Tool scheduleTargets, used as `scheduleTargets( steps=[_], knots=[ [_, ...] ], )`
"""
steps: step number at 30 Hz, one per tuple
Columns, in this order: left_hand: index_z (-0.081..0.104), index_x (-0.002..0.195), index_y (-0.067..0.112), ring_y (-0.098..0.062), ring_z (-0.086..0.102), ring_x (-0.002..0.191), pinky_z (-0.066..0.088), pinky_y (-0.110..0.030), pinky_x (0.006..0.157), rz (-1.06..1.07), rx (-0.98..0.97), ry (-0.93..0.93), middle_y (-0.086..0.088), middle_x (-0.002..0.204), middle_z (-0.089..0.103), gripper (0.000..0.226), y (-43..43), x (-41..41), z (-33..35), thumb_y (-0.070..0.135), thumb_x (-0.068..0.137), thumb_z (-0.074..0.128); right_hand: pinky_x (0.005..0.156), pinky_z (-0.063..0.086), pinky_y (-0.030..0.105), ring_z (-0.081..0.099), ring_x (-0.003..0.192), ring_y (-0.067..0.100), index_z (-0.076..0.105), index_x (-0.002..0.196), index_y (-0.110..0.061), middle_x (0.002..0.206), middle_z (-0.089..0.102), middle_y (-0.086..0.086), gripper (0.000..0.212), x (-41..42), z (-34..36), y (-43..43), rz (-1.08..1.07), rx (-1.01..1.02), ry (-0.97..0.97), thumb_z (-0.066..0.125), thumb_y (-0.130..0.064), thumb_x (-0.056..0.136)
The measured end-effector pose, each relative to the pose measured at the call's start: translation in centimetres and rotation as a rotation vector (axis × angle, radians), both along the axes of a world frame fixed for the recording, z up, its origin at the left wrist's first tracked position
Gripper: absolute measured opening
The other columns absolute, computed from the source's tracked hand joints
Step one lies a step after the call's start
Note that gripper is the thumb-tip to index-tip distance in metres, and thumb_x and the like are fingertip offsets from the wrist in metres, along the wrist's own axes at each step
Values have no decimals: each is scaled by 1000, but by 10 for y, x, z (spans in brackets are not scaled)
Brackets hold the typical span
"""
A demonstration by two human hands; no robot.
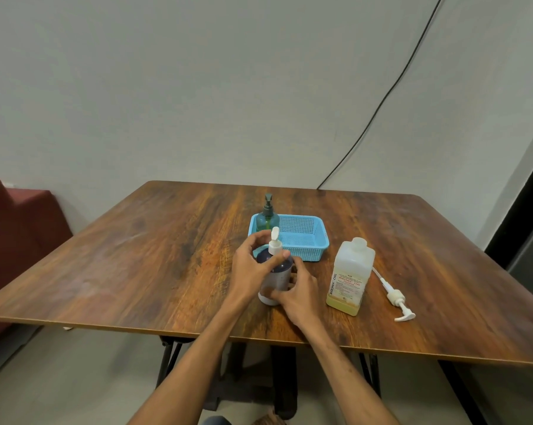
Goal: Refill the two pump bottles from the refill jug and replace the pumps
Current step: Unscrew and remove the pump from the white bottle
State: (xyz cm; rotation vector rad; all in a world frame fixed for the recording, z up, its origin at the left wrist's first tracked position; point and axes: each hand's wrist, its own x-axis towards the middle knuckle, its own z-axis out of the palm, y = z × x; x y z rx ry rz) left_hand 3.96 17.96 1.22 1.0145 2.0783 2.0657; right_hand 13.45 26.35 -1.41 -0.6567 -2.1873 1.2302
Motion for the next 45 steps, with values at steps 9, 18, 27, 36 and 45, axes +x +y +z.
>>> scheduleTargets(
  steps=[9,18,27,36,45],
  knots=[
    [70,114,10,-11,68,104,57,-41,93,22,44,22,2,110,73,30,0,3,5,16,85,75,89,46,21,55,124,14,46,137,-29,135,58,-5,82,0,1,-1,-2,4,8,90,-32,68],
    [61,131,11,-10,65,113,58,-35,92,-22,-31,45,-1,126,67,39,2,4,6,21,93,67,91,45,22,55,127,17,44,140,-27,137,58,-3,84,-1,0,-1,-13,34,-11,90,-32,69],
    [73,105,10,-10,71,93,60,-31,79,153,142,9,2,100,75,32,3,9,29,23,77,83,81,43,10,55,119,10,46,135,-27,130,59,-8,84,-1,0,0,0,23,4,91,-34,65],
    [73,103,8,-22,74,90,61,-38,81,145,320,-63,-6,95,76,32,-8,6,69,14,74,86,86,50,18,57,117,11,47,132,-27,131,59,-7,83,-3,-5,1,1,27,23,92,-31,63],
    [71,107,5,-15,72,87,58,-30,79,130,566,-127,-5,94,76,36,-31,12,105,5,73,84,90,51,21,57,119,11,45,137,-28,134,58,-9,88,-3,-9,3,13,34,20,92,-32,63]
  ],
)
